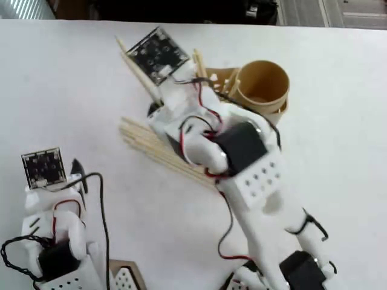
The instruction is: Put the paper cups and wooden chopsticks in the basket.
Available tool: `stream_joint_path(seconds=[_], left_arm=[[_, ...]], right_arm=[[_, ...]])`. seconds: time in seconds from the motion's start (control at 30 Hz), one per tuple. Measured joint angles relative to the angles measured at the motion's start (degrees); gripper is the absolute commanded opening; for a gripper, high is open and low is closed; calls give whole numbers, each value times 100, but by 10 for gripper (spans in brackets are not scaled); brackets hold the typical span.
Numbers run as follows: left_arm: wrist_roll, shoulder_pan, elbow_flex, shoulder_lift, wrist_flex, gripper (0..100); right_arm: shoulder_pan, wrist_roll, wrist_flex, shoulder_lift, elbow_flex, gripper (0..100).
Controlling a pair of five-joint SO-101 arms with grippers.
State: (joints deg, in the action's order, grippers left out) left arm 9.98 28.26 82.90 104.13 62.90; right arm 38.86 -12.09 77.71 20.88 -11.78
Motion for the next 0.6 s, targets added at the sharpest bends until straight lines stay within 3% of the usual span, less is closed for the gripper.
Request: stream_joint_path(seconds=[0.33, 0.6], left_arm=[[0, 0, 105, 0, 0, 188], [0, 9, 105, 0, -9, 188]], right_arm=[[-536, 70, -1626, 721, -343, 17], [-1582, 70, -4079, 747, 1705, 17]])
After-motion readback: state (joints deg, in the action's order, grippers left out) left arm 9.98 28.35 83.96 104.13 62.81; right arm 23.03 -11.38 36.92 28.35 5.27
